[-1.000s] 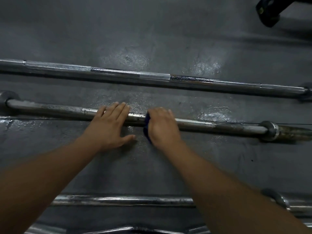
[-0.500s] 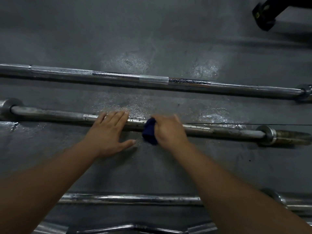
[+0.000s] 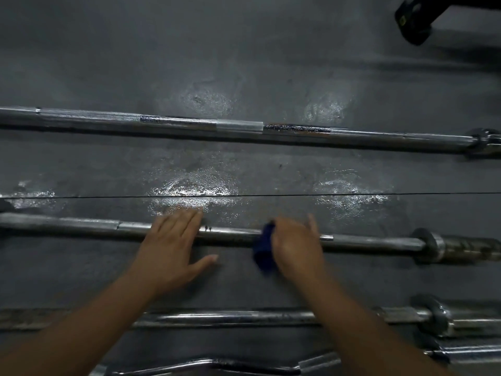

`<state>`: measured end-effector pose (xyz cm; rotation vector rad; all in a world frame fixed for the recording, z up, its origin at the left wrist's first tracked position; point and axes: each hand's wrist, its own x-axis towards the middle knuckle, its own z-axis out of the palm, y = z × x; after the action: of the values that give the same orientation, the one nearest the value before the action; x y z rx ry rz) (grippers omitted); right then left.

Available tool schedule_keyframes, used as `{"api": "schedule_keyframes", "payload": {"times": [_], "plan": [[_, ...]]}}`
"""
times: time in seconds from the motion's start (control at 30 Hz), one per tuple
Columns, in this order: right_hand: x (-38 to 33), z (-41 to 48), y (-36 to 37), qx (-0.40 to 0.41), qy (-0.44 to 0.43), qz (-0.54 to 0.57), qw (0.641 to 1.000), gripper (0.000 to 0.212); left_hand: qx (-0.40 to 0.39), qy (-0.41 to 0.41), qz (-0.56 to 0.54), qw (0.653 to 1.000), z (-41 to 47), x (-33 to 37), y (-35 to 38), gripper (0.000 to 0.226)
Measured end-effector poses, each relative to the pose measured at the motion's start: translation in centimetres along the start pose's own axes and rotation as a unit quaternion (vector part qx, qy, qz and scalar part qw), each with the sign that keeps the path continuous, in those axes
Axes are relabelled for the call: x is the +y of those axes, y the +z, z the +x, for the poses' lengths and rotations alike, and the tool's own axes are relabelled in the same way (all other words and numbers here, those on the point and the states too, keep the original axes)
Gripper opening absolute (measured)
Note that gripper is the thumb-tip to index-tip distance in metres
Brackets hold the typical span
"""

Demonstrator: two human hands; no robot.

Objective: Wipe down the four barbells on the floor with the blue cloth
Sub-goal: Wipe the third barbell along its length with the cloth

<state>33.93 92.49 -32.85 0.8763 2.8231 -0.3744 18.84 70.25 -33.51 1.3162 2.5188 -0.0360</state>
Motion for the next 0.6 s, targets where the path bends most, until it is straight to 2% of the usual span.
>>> {"api": "schedule_keyframes", "payload": {"times": [0.07,0.1,0.13,0.2,0.27,0.3,0.37,0.4,0.47,0.5,0.53,0.6], "plan": [[1.7,-0.9,0.0,0.038,0.130,0.004,0.991,0.031,-0.009,-0.005,0.005,1.000,-1.0,0.4,0.2,0.100],[0.9,-1.2,0.4,0.037,0.153,0.005,0.988,0.032,-0.014,-0.008,0.002,1.000,-1.3,0.7,0.2,0.101],[-0.6,-1.4,1.0,0.042,0.136,0.010,0.990,0.032,-0.018,-0.012,-0.002,1.000,-1.5,1.2,0.3,0.101],[-4.9,-1.5,1.6,0.045,0.047,0.036,0.997,0.030,-0.013,-0.018,-0.009,1.000,-1.9,1.8,0.4,0.099],[-6.9,-1.5,1.2,-0.013,-0.053,0.052,0.997,0.026,-0.014,-0.009,-0.015,1.000,-2.4,2.2,0.6,0.096],[-6.4,-1.5,0.8,-0.041,-0.070,0.043,0.996,0.024,-0.010,0.001,-0.014,1.000,-2.7,2.2,0.6,0.095],[-2.6,-1.9,0.7,-0.038,-0.042,-0.005,0.998,0.019,0.002,0.020,-0.015,1.000,-3.4,1.8,0.5,0.091],[-0.3,-2.6,0.7,-0.014,0.001,-0.025,1.000,0.017,0.005,0.024,-0.015,1.000,-3.5,1.7,0.1,0.087],[2.6,-3.8,0.6,0.047,0.104,-0.027,0.993,0.027,0.022,0.017,-0.023,0.999,-3.1,1.8,-0.8,0.071],[2.3,-4.2,0.8,0.059,0.124,-0.011,0.990,0.034,0.031,0.012,-0.039,0.999,-2.6,2.1,-1.1,0.062],[1.1,-4.4,1.2,0.062,0.116,0.005,0.991,0.037,0.027,0.013,-0.053,0.998,-2.2,2.5,-1.1,0.058],[-2.7,-4.4,1.6,0.054,0.038,0.028,0.997,0.029,0.006,0.035,-0.051,0.998,-1.8,3.5,-0.4,0.070]]}}
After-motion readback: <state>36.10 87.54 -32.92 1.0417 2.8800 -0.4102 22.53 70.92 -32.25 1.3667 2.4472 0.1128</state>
